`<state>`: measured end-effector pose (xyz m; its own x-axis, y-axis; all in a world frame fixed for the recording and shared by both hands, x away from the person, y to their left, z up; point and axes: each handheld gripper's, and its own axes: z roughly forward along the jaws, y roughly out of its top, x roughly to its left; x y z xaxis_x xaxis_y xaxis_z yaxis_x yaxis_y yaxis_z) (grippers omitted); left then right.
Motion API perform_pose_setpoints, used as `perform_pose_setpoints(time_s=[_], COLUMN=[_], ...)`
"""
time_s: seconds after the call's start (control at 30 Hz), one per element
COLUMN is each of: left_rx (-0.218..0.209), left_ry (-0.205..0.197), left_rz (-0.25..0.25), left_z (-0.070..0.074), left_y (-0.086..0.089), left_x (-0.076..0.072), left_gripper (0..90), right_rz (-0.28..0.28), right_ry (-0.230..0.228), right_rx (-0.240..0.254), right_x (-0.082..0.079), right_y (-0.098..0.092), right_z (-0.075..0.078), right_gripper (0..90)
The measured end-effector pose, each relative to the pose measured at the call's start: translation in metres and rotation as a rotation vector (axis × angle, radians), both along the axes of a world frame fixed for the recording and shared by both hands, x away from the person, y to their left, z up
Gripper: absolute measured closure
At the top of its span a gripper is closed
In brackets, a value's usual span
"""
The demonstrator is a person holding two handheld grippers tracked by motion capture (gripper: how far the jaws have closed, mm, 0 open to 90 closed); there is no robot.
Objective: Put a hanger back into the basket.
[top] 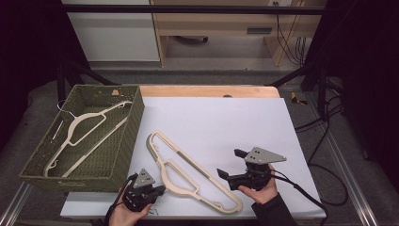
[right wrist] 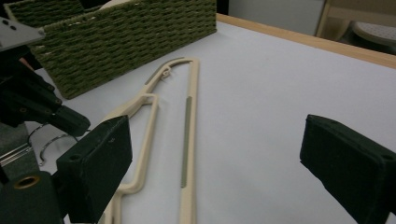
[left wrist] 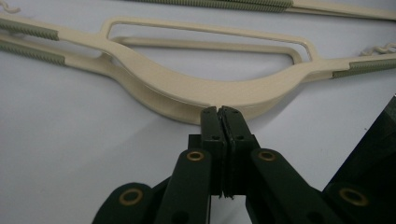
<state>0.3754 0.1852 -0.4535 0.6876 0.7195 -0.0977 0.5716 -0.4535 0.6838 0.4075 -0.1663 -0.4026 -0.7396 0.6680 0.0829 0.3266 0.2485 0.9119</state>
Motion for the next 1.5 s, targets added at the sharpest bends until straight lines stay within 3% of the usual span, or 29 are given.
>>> perform_pose_setpoints(time_s=[0.23,0.4,0.8,1.1,1.5], left_rx=[0.007,0.042,0.065,0.075,0.081], left_ry=[-0.025,-0.044,-0.048,-0.056,-0.062], left_rz=[-0.008,-0.019,-0.023,-0.026,-0.038], left_z=[0.014,0.023,0.044,0.055,0.06], left_y=[-0.003,-0.007,-0.013,-0.016,-0.022], left_x=[0.0,0.001,0.005,0.008,0.008], left_gripper=[88.5,88.6,88.7,88.7,88.6], right_rz=[0.052,0.097,0.193,0.204,0.234], right_ry=[0.01,0.023,0.067,0.088,0.068], right_rx=[-0.022,-0.029,-0.088,-0.124,-0.244], right_x=[-0.003,-0.004,-0.005,-0.004,-0.005], right_y=[0.025,0.042,0.087,0.104,0.126], right_z=[-0.004,-0.007,-0.02,-0.025,-0.039], right_gripper=[10.5,12.0,17.8,23.6,41.0])
